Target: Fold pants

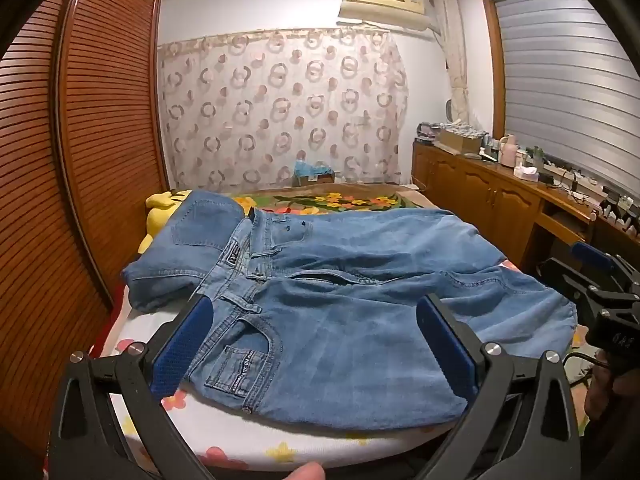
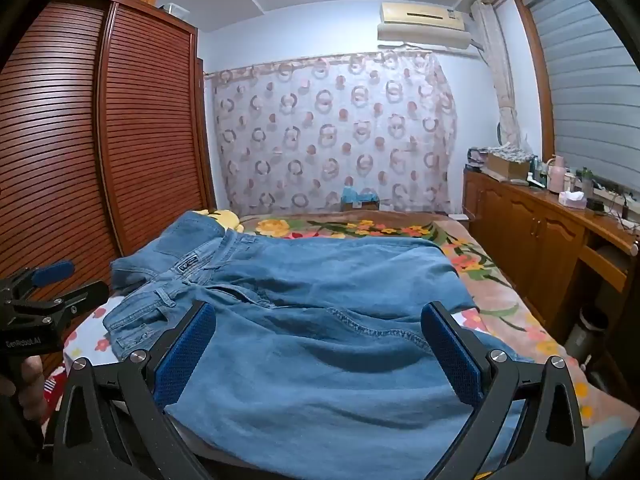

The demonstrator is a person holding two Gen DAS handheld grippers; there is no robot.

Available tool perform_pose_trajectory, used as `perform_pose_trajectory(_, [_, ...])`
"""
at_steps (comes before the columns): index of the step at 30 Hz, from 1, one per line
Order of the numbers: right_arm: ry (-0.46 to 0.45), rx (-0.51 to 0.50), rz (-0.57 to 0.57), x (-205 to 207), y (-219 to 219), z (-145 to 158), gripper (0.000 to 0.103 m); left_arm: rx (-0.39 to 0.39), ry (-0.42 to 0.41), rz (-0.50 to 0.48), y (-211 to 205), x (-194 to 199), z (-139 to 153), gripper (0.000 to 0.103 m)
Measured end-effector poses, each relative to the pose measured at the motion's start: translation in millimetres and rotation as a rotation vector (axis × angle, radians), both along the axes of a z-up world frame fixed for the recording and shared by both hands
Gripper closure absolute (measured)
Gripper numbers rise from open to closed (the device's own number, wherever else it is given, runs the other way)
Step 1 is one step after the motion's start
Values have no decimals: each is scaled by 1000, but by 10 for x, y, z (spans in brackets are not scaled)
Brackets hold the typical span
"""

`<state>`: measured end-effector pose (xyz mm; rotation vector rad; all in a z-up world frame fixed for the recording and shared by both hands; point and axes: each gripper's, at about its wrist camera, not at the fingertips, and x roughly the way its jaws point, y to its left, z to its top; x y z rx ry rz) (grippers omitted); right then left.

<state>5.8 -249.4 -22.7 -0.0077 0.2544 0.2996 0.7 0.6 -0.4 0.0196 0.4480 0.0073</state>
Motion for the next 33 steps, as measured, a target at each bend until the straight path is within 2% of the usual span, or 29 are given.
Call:
perform_pose_trajectory(4, [-2,1,-9,-4,-9,10,1,-22,17,-4,5,0,-22,1])
perform_pose_trajectory(33, [-5,4,-3,-25,-8,10,1,-24,12,-5,5,-3,-56,1])
